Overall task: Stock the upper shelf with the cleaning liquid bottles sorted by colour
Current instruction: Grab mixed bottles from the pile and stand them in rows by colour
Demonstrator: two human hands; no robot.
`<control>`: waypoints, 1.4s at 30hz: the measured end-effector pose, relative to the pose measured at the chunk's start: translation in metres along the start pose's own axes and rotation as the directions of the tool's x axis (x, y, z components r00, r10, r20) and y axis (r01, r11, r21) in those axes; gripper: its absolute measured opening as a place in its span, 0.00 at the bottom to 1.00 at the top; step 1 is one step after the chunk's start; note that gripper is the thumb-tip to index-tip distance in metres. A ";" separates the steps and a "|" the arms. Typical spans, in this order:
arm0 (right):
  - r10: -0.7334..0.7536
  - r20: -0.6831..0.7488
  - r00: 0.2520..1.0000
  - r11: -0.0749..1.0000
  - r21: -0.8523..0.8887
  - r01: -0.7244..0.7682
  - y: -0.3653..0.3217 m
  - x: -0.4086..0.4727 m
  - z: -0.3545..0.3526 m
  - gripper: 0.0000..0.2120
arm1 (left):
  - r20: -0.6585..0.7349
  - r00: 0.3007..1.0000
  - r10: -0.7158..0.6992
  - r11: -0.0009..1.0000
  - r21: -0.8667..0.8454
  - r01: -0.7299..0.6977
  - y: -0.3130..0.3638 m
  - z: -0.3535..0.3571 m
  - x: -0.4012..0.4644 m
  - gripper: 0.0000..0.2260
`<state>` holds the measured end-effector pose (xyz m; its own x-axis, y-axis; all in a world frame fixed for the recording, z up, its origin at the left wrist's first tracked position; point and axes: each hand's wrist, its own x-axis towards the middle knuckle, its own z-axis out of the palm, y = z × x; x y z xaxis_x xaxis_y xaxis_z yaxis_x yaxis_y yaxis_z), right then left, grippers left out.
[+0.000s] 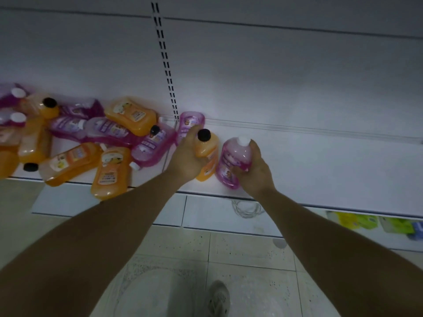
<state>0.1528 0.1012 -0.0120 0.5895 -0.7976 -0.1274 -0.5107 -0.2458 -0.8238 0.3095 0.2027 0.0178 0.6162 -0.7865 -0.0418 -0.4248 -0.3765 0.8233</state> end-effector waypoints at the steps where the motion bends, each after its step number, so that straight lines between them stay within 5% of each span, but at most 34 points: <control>1: 0.002 -0.005 1.000 1.000 0.028 -0.002 -0.001 -0.001 -0.001 0.39 | -0.013 1.000 -0.026 0.998 -0.050 0.025 0.002 0.001 -0.001 0.37; 4: -0.001 -0.054 0.999 0.992 0.127 0.008 -0.005 -0.015 -0.008 0.38 | -0.038 0.988 -0.147 0.983 -0.118 0.142 0.008 -0.011 -0.005 0.33; 11: 0.050 -0.218 0.975 0.901 0.431 0.050 -0.054 -0.086 -0.022 0.33 | -0.049 0.979 -0.198 0.907 -0.388 0.164 0.040 -0.072 -0.062 0.19; 15: -0.065 -0.280 0.958 0.849 0.489 0.201 -0.113 -0.140 -0.032 0.21 | -0.042 0.992 -0.119 0.830 -0.553 0.077 0.074 -0.125 -0.121 0.12; 21: -0.197 -0.298 0.934 0.775 0.537 0.335 -0.220 -0.212 -0.050 0.22 | -0.122 0.992 0.017 0.757 -0.647 -0.092 0.119 -0.208 -0.198 0.13; 25: -0.285 -0.338 0.897 0.690 0.578 0.437 -0.286 -0.244 -0.053 0.24 | -0.291 0.948 0.131 0.794 -0.541 -0.276 0.150 -0.257 -0.232 0.13; 32: -0.335 -0.354 0.873 0.588 0.646 0.487 -0.364 -0.264 -0.050 0.25 | -0.501 0.858 0.113 0.756 -0.517 -0.402 0.185 -0.328 -0.254 0.11; 42: -0.418 -0.436 0.797 0.638 0.484 0.599 -0.427 -0.191 -0.062 0.22 | -0.659 0.716 0.232 0.820 -0.264 -0.508 0.203 -0.399 -0.197 0.14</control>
<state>0.2195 0.3243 0.3988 0.4103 -0.7733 0.4834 0.3307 -0.3679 -0.8691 0.3666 0.4772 0.4189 0.7795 -0.3277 0.5339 -0.4865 0.2203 0.8455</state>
